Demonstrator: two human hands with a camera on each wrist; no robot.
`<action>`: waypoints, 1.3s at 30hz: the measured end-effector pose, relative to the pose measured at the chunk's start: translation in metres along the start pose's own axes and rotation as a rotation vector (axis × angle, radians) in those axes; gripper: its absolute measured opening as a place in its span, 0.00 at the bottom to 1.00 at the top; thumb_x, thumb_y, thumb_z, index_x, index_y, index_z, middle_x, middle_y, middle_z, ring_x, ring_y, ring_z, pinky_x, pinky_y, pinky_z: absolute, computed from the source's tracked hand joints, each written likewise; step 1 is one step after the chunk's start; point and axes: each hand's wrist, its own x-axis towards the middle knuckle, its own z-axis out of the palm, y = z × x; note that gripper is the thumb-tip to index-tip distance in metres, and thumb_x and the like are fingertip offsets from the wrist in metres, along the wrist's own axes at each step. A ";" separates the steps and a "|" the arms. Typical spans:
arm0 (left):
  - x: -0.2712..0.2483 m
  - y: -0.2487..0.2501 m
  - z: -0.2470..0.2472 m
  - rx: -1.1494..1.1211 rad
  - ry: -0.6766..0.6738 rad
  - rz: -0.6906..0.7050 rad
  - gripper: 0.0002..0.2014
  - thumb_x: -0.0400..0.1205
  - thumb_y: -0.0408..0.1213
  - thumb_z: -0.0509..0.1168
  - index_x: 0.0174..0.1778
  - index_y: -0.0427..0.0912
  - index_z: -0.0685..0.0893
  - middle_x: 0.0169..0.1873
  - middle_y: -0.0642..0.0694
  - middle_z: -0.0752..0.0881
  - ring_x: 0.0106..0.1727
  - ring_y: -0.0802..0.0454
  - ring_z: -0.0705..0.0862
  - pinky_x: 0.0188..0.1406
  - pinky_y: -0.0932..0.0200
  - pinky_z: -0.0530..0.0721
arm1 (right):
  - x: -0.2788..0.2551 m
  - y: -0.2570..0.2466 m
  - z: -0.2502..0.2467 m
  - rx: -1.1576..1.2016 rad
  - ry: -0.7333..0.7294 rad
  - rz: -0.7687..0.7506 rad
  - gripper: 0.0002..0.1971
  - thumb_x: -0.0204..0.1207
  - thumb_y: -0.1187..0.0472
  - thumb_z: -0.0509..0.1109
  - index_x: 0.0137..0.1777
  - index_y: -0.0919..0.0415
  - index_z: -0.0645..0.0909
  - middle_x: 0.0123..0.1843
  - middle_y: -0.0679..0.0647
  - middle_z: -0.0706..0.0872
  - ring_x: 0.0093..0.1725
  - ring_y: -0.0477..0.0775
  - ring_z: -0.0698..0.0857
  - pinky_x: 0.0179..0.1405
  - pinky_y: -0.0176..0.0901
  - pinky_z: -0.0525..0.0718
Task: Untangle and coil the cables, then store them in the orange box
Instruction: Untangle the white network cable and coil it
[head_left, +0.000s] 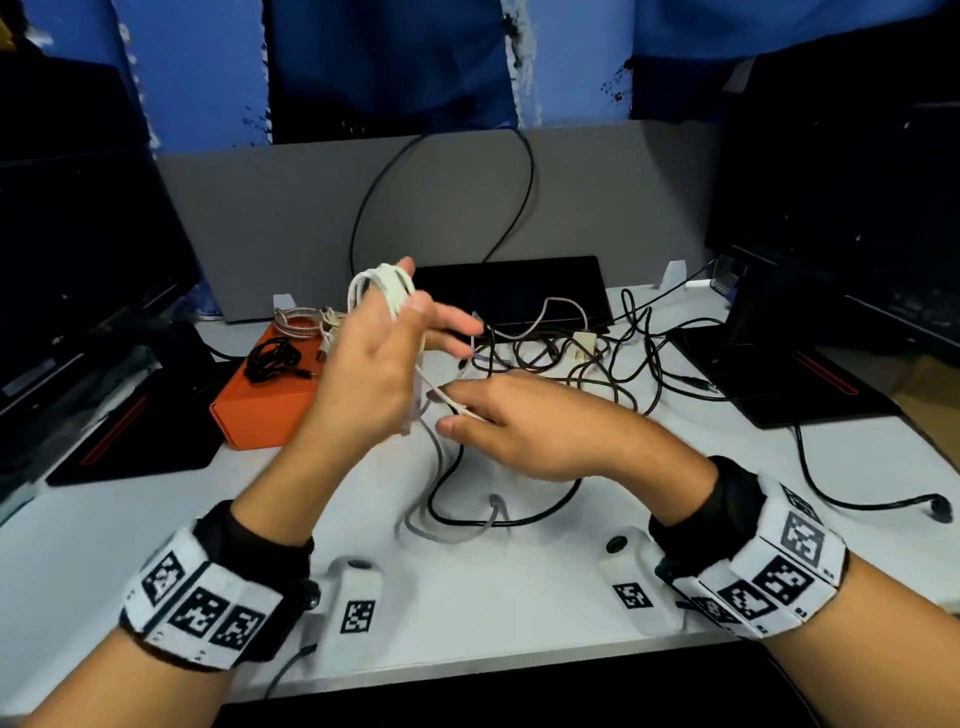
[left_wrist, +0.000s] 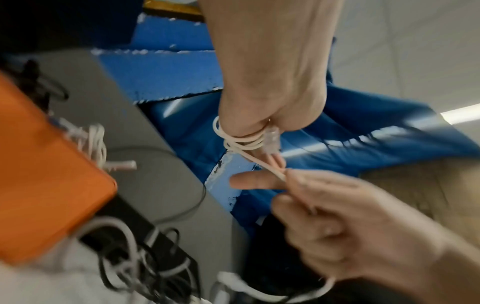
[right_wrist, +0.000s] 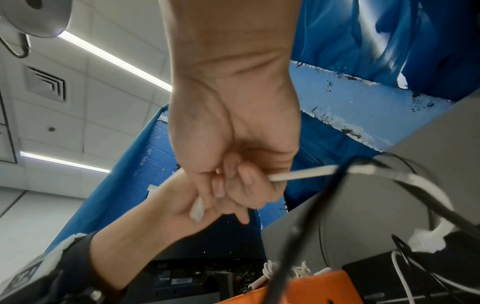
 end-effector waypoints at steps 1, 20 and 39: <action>-0.001 -0.003 0.001 0.255 -0.046 0.036 0.16 0.95 0.42 0.51 0.78 0.45 0.68 0.45 0.50 0.92 0.43 0.52 0.91 0.41 0.55 0.89 | -0.001 0.000 -0.002 -0.041 -0.004 -0.008 0.17 0.91 0.49 0.61 0.37 0.41 0.68 0.32 0.42 0.75 0.36 0.40 0.77 0.39 0.46 0.73; 0.004 0.007 -0.031 -0.655 -0.533 -0.328 0.15 0.91 0.42 0.55 0.41 0.40 0.79 0.13 0.55 0.65 0.13 0.54 0.68 0.38 0.54 0.77 | -0.002 0.042 -0.035 0.196 0.402 -0.007 0.09 0.91 0.53 0.64 0.56 0.52 0.85 0.34 0.35 0.81 0.34 0.40 0.78 0.35 0.31 0.73; -0.005 0.015 0.005 -0.901 -0.127 -0.202 0.16 0.93 0.44 0.50 0.45 0.42 0.77 0.16 0.56 0.69 0.16 0.59 0.71 0.38 0.62 0.82 | 0.006 0.002 0.006 0.693 0.138 0.102 0.14 0.93 0.60 0.57 0.51 0.62 0.82 0.41 0.59 0.89 0.32 0.55 0.85 0.40 0.53 0.85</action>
